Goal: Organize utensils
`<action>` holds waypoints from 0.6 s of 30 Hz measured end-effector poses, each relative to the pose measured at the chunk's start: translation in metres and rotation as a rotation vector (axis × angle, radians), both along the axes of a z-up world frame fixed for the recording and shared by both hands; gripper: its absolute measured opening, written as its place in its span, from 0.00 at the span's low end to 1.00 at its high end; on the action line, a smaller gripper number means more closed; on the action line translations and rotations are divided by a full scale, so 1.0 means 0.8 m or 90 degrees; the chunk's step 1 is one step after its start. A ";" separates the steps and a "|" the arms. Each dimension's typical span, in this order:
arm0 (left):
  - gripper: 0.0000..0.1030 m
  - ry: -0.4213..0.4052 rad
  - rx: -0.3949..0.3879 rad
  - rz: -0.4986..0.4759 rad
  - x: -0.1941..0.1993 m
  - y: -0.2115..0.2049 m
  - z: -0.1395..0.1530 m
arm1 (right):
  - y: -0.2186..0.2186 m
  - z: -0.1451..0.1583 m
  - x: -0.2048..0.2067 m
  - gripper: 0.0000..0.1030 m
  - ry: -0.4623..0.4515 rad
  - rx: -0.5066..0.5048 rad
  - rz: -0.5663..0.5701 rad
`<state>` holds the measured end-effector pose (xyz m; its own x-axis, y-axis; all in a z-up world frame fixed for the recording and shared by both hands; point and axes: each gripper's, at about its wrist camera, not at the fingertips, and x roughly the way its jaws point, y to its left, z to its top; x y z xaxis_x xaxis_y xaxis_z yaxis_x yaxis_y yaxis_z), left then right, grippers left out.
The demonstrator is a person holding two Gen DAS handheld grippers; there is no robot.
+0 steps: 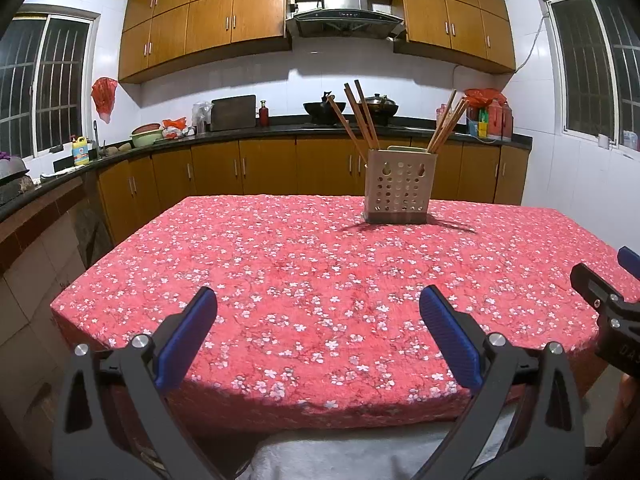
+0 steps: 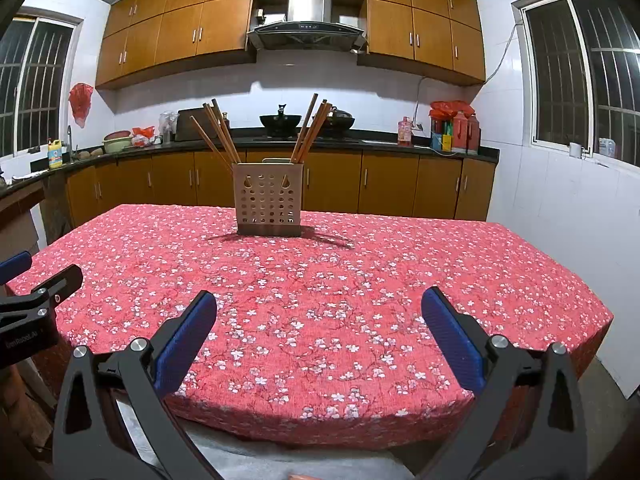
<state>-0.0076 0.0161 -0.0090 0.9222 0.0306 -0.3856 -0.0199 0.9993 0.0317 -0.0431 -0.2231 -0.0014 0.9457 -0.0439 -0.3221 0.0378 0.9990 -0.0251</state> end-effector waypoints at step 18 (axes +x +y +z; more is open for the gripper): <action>0.96 0.000 0.001 -0.003 0.001 -0.002 0.000 | -0.001 -0.003 -0.002 0.98 0.004 0.002 0.000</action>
<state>-0.0069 0.0144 -0.0088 0.9222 0.0274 -0.3858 -0.0158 0.9993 0.0332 -0.0444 -0.2240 -0.0037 0.9437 -0.0427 -0.3280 0.0374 0.9990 -0.0225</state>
